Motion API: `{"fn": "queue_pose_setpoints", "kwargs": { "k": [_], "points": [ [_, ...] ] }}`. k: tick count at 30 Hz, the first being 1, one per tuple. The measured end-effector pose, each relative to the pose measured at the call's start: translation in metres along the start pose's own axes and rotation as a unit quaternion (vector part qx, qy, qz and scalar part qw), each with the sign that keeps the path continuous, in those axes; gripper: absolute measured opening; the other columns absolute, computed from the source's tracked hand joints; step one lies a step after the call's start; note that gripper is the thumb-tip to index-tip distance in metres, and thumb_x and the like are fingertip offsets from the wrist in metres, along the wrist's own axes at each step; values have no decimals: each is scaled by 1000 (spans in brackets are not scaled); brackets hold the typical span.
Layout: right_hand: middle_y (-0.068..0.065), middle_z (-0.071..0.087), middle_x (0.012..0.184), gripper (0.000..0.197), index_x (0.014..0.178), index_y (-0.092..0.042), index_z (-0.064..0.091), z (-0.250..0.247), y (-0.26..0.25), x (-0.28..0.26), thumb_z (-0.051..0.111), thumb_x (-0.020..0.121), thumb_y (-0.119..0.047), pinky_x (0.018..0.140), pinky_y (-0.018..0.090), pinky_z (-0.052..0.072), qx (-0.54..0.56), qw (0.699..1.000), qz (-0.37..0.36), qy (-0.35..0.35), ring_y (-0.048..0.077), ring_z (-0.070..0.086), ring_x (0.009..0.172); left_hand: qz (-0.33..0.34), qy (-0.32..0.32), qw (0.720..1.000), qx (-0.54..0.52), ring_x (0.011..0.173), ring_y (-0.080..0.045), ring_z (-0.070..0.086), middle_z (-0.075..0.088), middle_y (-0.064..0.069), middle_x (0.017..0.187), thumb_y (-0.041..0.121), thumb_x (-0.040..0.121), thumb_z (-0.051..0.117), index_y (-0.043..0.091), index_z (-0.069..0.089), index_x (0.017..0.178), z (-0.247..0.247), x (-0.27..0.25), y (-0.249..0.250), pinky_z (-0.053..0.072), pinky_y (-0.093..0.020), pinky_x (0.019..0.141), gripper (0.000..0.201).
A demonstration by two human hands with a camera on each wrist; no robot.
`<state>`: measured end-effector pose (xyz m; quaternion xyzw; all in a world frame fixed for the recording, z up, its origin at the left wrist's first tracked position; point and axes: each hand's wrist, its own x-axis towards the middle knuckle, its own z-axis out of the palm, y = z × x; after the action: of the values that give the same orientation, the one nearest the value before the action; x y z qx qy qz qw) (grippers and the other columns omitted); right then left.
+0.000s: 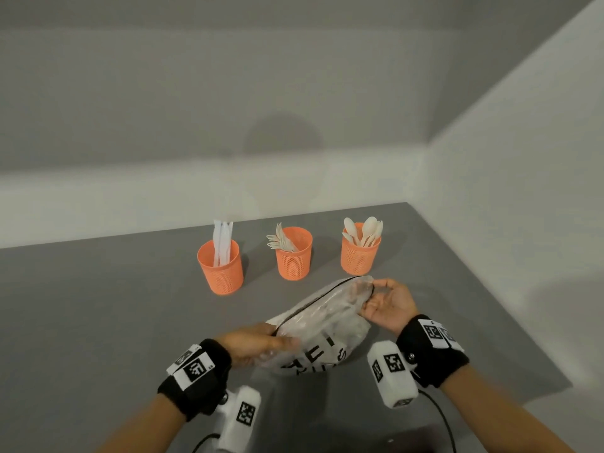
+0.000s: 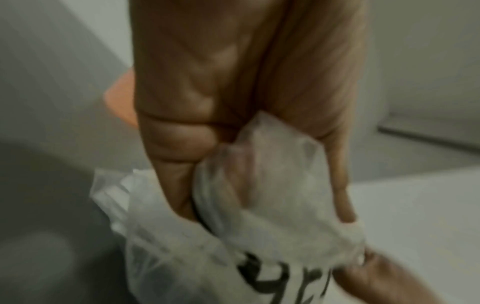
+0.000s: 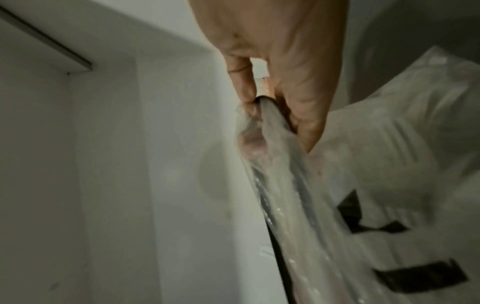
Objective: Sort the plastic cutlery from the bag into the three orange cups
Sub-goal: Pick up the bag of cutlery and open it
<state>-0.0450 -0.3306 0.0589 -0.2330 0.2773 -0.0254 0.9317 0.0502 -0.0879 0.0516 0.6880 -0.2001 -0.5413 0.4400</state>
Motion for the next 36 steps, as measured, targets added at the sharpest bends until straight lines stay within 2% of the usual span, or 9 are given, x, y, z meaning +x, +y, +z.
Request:
{"fn": "queue_pose_setpoints", "kwargs": {
  "k": [5,10,12,17,21,25,30,33,36],
  "points": [
    [1,59,45,27,72,-10,59,0,2,-12,44,90,-22,43,20,50,-226,974,31,7,13,56,38,61,84,905,-413,65,-20,67,67,-10,74,34,77,61,7,60,82,-28,12,-8,58,-30,62,27],
    [-13,57,63,12,75,-23,62,-7,25,-18,66,86,-22,55,11,42,-665,737,50,-111,-2,52,53,99,170,840,-505,65,-23,70,61,-12,86,30,92,50,3,54,87,-28,26,-2,59,-35,54,27],
    [-14,59,67,9,80,-20,60,-7,32,-14,65,87,-23,57,10,42,-688,716,41,-114,-4,53,57,97,181,824,-529,59,-21,71,67,-13,81,31,94,48,2,55,88,-23,32,-3,58,-33,48,31],
    [-10,53,46,25,62,-16,61,-18,23,-4,65,77,-35,45,14,41,-467,877,85,-72,2,50,41,88,196,917,-335,67,-18,70,73,-9,78,51,91,43,4,61,96,-25,36,-18,57,-25,60,51],
    [11,70,72,28,71,-7,65,-21,10,1,46,90,-15,58,28,58,-228,973,20,-5,20,70,62,90,212,973,-13,64,-6,55,53,2,79,85,30,66,20,55,89,-24,23,-32,47,-16,56,88],
    [19,70,78,18,78,-2,61,-15,12,15,48,70,-11,60,40,59,-128,989,2,77,29,70,66,73,111,971,198,77,9,54,58,17,89,53,76,67,33,55,89,-6,20,-36,39,-5,70,27],
    [7,57,51,12,55,-7,56,-17,18,27,56,65,-13,47,21,49,-72,993,26,94,20,56,43,51,109,985,-121,43,-4,49,55,3,57,32,93,48,12,56,73,-7,16,-32,44,-16,44,29],
    [-7,41,39,24,48,-17,50,-17,21,18,59,69,-24,35,14,29,-187,979,84,19,6,37,31,65,130,904,-403,62,-17,69,71,-11,74,30,97,41,3,64,93,-21,15,-27,59,-31,57,36],
    [-13,51,43,24,61,-21,62,-11,27,0,66,78,-38,40,13,32,-453,884,116,-7,0,41,37,48,185,850,-490,51,-17,67,66,-9,56,31,97,41,3,56,81,-30,27,-25,57,-32,47,36]
  ]
}}
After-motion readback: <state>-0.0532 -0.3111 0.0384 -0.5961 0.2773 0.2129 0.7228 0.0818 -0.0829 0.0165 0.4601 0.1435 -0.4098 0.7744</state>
